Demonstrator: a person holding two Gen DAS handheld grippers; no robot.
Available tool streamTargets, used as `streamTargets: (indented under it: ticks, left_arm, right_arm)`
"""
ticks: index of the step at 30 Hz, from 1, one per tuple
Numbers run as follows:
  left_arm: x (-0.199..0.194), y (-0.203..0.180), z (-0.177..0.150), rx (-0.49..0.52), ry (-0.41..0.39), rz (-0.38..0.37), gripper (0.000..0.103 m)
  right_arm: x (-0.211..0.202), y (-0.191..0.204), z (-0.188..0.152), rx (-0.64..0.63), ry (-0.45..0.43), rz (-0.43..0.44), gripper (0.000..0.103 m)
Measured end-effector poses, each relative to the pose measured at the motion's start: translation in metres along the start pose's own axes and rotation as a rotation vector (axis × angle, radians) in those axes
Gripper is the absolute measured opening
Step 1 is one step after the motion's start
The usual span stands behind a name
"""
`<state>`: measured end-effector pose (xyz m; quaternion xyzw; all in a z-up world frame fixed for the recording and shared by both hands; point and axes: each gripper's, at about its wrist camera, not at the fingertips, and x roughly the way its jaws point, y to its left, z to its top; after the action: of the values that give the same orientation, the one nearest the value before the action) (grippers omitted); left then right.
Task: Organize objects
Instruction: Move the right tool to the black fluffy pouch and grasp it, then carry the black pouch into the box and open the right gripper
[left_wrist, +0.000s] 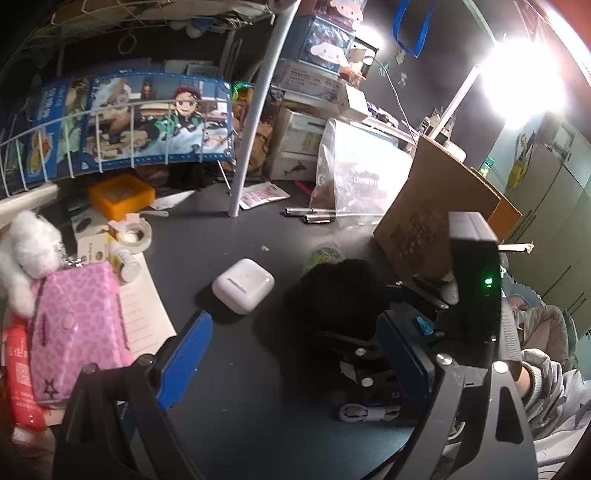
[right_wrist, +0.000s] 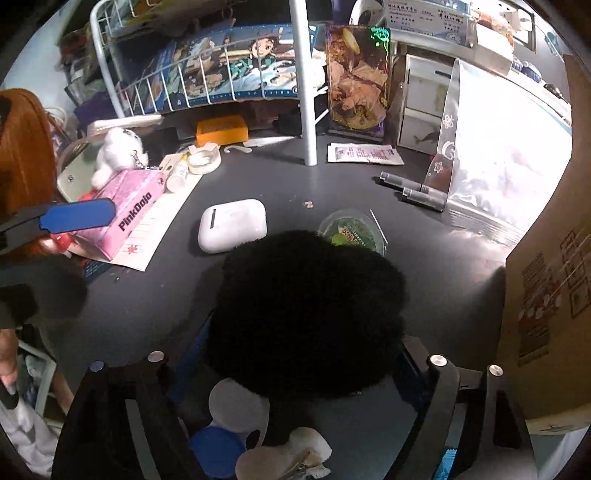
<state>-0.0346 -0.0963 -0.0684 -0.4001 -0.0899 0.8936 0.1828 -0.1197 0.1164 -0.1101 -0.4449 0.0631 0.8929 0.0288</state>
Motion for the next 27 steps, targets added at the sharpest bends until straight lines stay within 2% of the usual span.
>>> streamTargets:
  ticks: [9,12,17,19,21,23,27]
  left_arm:
    - [0.025,-0.010,0.001,0.003,0.067,-0.065,0.089]
    - [0.030,-0.014,0.002,-0.003,0.081,-0.105,0.089]
    - [0.027,-0.015,0.012,-0.029,0.092,-0.191,0.089]
    - [0.022,-0.017,0.016,-0.024,0.093,-0.210,0.086]
    - [0.014,-0.025,0.022,-0.002,0.096,-0.242,0.076]
    - [0.005,-0.032,0.026,0.025,0.092,-0.255,0.071]
    - [-0.018,-0.046,0.042,0.065,0.054,-0.253,0.065]
  right_arm:
    - [-0.012,-0.006,-0.006,0.012,-0.035,0.068,0.074]
    - [-0.022,-0.002,-0.006,-0.007,-0.068,0.081,0.074]
    - [-0.046,0.010,-0.001,-0.065,-0.131,0.150,0.074]
    - [-0.057,0.018,0.001,-0.104,-0.161,0.158,0.074]
    - [-0.070,0.026,0.004,-0.139,-0.193,0.175,0.074]
    - [-0.084,0.032,0.009,-0.165,-0.225,0.184,0.074]
    - [-0.109,0.033,0.018,-0.193,-0.281,0.176,0.074]
